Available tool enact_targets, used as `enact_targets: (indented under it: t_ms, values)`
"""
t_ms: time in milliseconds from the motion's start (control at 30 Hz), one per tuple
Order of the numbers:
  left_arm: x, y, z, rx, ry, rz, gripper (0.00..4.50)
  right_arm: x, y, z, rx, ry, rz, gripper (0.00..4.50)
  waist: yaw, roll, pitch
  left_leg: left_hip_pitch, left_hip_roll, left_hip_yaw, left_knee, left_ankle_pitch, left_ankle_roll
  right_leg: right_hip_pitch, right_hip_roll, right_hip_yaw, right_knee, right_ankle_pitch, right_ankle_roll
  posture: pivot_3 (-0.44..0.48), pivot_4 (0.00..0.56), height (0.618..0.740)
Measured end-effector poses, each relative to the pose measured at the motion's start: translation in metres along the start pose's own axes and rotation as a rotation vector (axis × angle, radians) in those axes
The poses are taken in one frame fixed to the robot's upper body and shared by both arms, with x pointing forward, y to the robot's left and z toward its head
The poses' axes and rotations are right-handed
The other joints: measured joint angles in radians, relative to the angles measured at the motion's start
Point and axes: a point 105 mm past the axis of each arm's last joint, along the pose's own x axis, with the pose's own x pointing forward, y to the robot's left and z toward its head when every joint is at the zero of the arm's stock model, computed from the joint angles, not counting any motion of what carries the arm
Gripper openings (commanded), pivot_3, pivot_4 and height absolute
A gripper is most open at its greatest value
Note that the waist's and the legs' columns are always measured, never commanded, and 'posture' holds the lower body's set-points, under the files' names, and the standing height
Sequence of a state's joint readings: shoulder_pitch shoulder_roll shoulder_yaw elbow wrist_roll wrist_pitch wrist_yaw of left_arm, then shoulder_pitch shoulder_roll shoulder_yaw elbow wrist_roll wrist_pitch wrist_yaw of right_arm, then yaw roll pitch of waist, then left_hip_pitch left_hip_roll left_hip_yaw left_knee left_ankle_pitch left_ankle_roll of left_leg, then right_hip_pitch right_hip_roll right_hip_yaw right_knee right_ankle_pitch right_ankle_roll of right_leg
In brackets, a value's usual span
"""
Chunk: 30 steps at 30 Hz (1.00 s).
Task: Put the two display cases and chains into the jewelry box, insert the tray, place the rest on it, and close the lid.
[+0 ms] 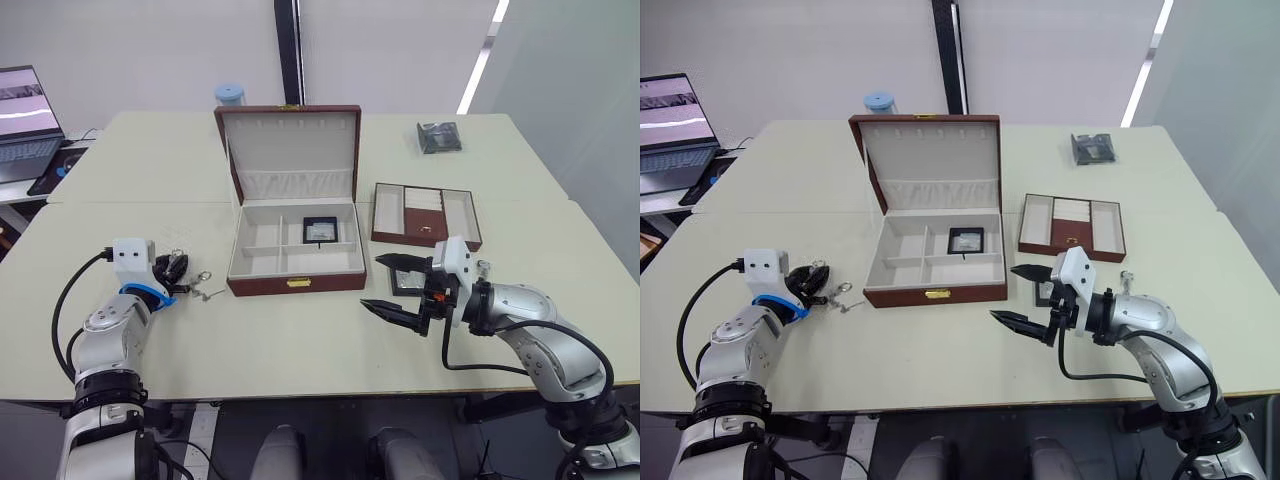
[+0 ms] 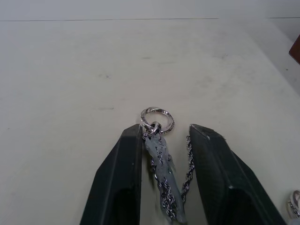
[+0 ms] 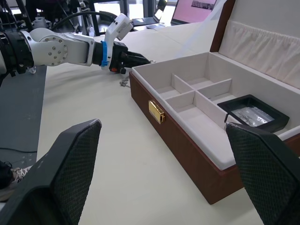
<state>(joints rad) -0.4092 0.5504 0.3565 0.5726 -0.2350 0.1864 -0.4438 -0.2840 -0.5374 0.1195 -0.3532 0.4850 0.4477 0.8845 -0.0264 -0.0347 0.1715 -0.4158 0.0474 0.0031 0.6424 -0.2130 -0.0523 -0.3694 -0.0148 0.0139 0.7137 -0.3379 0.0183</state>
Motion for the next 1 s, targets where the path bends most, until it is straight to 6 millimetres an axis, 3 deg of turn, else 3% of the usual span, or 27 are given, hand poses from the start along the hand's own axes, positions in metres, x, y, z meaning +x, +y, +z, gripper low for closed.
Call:
enact_targets:
  t_ms: [67, 467, 767, 867, 1000]
  values:
    - [-0.001, 0.001, -0.001, -0.002, 0.000, 0.002, 0.03, 0.000, 0.000, 0.000, 0.000, 0.000, 0.000, 4.50, 0.000, 0.000, 0.000, 0.000, 0.000, 0.000, 0.000, 0.000, 0.000, 0.000, 0.000, 0.000, 0.000, 0.000, 0.000, 0.000, 0.150, 0.740]
    - [-0.006, 0.005, -0.004, -0.019, -0.005, 0.029, 0.02, 0.000, 0.000, 0.000, -0.001, 0.001, 0.000, 4.50, -0.007, 0.002, -0.001, 0.001, 0.000, 0.001, -0.001, 0.000, 0.000, 0.000, 0.000, 0.001, 0.000, 0.000, 0.000, 0.000, 0.150, 0.740]
    - [-0.027, 0.006, -0.003, -0.070, 0.020, 0.007, 0.02, -0.001, -0.001, 0.004, 0.003, -0.007, 0.000, 4.50, -0.003, 0.000, 0.000, 0.000, 0.001, 0.001, -0.002, 0.000, 0.000, -0.001, 0.000, 0.001, -0.001, 0.000, 0.000, 0.000, 0.150, 0.740]
    - [-0.030, 0.003, 0.005, -0.068, 0.026, 0.001, 0.02, 0.000, -0.002, 0.011, -0.003, -0.025, -0.002, 4.50, -0.003, -0.001, 0.001, -0.001, 0.001, 0.000, -0.002, 0.000, 0.000, -0.001, 0.000, 0.001, -0.001, 0.000, 0.000, 0.000, 0.150, 0.740]
    - [-0.033, -0.009, 0.031, -0.066, -0.027, -0.036, 0.02, 0.002, -0.004, 0.019, -0.015, -0.040, 0.001, 4.50, -0.003, -0.002, 0.001, -0.001, 0.001, 0.000, -0.002, 0.000, 0.000, -0.001, 0.000, 0.000, -0.001, 0.000, 0.000, 0.000, 0.150, 0.740]
